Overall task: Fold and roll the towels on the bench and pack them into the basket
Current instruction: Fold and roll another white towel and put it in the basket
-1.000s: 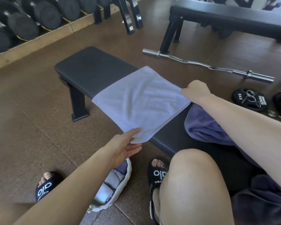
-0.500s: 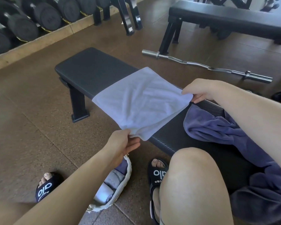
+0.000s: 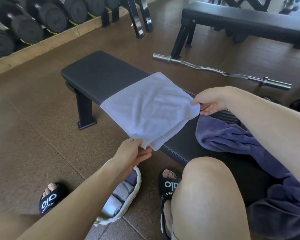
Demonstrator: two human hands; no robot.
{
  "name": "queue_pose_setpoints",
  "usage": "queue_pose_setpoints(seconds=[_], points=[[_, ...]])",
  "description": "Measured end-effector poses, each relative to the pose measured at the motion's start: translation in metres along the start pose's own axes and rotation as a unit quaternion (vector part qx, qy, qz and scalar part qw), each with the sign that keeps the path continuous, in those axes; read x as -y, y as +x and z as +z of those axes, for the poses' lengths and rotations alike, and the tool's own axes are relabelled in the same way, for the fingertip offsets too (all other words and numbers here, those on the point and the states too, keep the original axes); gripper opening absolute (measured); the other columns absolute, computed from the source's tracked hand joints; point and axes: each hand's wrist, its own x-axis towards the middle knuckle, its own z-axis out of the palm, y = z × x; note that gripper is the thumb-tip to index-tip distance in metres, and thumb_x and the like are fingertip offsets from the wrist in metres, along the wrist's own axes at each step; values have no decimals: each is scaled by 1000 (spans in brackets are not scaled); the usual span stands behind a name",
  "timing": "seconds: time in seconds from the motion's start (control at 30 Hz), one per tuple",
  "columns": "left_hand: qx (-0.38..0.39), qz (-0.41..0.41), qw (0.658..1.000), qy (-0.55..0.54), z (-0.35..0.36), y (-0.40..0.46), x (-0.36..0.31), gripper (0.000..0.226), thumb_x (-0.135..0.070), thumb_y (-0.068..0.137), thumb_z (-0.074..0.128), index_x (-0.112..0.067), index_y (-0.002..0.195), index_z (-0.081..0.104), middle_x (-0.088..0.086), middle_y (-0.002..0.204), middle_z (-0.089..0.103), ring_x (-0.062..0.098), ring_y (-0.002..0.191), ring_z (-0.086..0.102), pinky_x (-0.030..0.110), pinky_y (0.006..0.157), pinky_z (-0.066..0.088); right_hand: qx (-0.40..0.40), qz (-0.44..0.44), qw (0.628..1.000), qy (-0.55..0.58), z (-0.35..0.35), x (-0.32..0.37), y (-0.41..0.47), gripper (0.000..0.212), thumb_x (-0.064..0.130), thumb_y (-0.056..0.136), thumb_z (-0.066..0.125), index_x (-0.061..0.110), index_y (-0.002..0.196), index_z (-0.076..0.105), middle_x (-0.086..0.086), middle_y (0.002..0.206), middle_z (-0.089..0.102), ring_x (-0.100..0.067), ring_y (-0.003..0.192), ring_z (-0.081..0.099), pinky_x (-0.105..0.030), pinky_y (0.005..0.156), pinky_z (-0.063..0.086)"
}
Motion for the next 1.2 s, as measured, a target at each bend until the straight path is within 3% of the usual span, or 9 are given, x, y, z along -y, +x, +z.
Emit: queue_pose_setpoints(seconds=[0.13,0.33,0.57,0.83,0.97,1.2], points=[[-5,2,1000,-28,3,-3,-5,23,-13,106,40,-13,120,59,12,97,69,20,81,70,36,78,61,32,-8,995,89,1,4,-9,10,8,98,60,6,108,63,-12,98,65,-23,82,65,-23,50,57],[-27,9,1000,-5,-1,-4,-3,17,-16,105,47,-14,112,63,9,95,68,15,77,65,31,72,59,-35,-26,999,29,3,0,-5,6,11,94,64,7,98,63,-7,81,62,-15,64,55,-23,57,48],[-80,10,997,19,-15,1,-7,21,-22,104,51,-8,110,65,6,83,57,11,67,57,27,65,56,-27,-16,991,134,1,-1,-10,8,11,93,67,8,98,63,-9,87,60,-19,78,60,-29,72,54],[-76,-8,997,-1,-17,-3,-2,15,-16,103,53,-4,98,59,9,82,57,14,70,58,29,68,59,-133,-50,981,132,0,-18,-1,16,6,85,76,5,90,61,-9,79,54,-15,66,57,-20,48,54],[-50,-29,998,12,-12,-4,5,15,-13,102,54,-1,110,58,12,92,58,17,75,63,29,65,62,-155,-66,978,123,6,-25,5,16,6,86,75,5,89,60,-8,78,53,-14,63,55,-21,55,52],[-44,-26,999,6,-2,-2,21,23,-8,99,59,3,118,61,19,108,69,23,91,69,31,75,60,-211,-74,974,38,10,-33,13,15,12,84,75,3,80,63,-11,67,61,-18,53,53,-26,54,49]])
